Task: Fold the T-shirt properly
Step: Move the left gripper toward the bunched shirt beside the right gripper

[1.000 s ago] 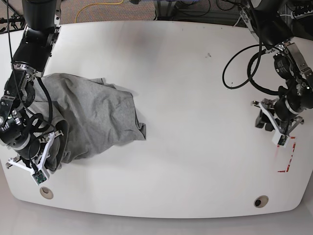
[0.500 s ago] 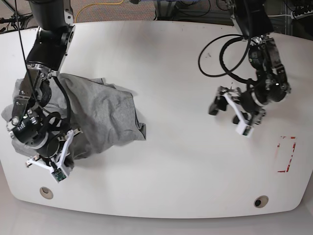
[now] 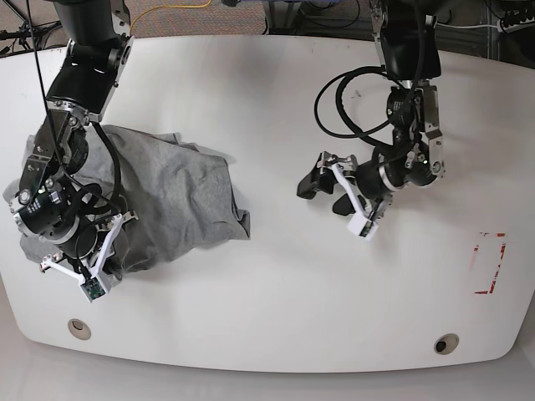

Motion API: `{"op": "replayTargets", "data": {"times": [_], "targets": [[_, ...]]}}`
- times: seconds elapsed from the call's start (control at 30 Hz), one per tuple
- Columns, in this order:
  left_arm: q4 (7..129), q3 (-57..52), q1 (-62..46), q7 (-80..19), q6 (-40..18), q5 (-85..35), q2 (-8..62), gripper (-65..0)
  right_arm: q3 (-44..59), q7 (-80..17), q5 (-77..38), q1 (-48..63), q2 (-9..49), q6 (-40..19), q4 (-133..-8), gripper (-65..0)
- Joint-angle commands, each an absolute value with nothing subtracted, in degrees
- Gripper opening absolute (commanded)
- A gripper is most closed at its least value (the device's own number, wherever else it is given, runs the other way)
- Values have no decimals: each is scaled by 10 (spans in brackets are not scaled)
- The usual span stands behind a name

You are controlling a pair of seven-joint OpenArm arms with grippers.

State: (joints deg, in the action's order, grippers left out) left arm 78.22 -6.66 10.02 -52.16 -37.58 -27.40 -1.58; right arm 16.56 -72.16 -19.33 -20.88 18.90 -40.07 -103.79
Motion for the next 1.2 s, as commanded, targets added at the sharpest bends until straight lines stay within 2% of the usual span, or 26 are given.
{"op": "replayTargets", "data": {"times": [0.0,0.3,0.77,1.17], "targets": [[761,-46,125,-492,-380,-301,-22,-146,181,-707,-195,-221,196,-400,-1046,-650],[674,-10,168,-463,-380,-314,-33,-150,195,-707,-195,-215,197,-400,-1045,-650],[561,-23,207,-443,-390,-322,-38,-143,167,-707,-195,-213,196,-400,-1049,-650],[469,-21,244,-429,-383,-321,-71,-141,169,-703,-194,-212,192,-400,-1049,-650]]}}
